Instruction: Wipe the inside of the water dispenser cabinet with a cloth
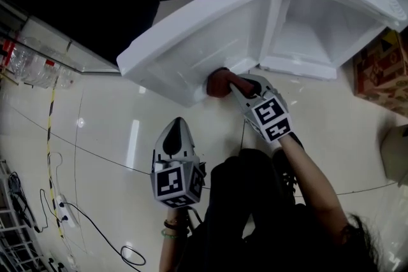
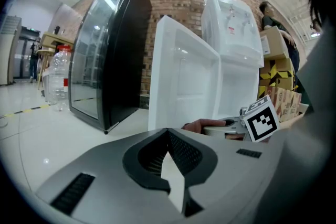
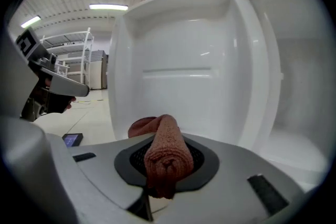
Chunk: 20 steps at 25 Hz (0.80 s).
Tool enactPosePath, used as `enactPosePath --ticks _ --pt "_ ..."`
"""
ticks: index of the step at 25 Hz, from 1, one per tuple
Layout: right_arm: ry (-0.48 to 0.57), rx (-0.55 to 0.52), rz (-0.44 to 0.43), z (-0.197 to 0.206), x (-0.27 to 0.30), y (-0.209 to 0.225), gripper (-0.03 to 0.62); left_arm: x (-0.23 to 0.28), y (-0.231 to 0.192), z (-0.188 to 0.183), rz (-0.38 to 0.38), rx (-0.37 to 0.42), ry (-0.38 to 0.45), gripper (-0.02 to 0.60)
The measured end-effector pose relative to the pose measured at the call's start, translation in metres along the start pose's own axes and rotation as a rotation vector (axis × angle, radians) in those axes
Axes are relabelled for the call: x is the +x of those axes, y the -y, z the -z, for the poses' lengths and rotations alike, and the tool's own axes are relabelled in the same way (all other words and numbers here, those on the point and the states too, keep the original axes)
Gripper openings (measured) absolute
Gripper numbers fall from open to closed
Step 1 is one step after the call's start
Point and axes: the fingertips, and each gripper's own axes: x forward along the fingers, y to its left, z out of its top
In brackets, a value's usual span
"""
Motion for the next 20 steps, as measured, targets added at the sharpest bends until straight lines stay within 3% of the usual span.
enactPosePath --ticks 7,16,20 --pt "-0.018 0.158 0.230 0.033 -0.034 0.094 0.073 0.001 0.001 0.001 0.008 0.013 0.000 0.003" --pt "-0.002 0.130 0.243 0.031 -0.054 0.096 0.074 0.004 0.009 -0.001 0.020 0.012 0.003 0.003" --pt "0.063 0.174 0.359 0.023 -0.084 0.122 0.073 0.008 0.010 -0.006 0.013 -0.001 0.011 0.003"
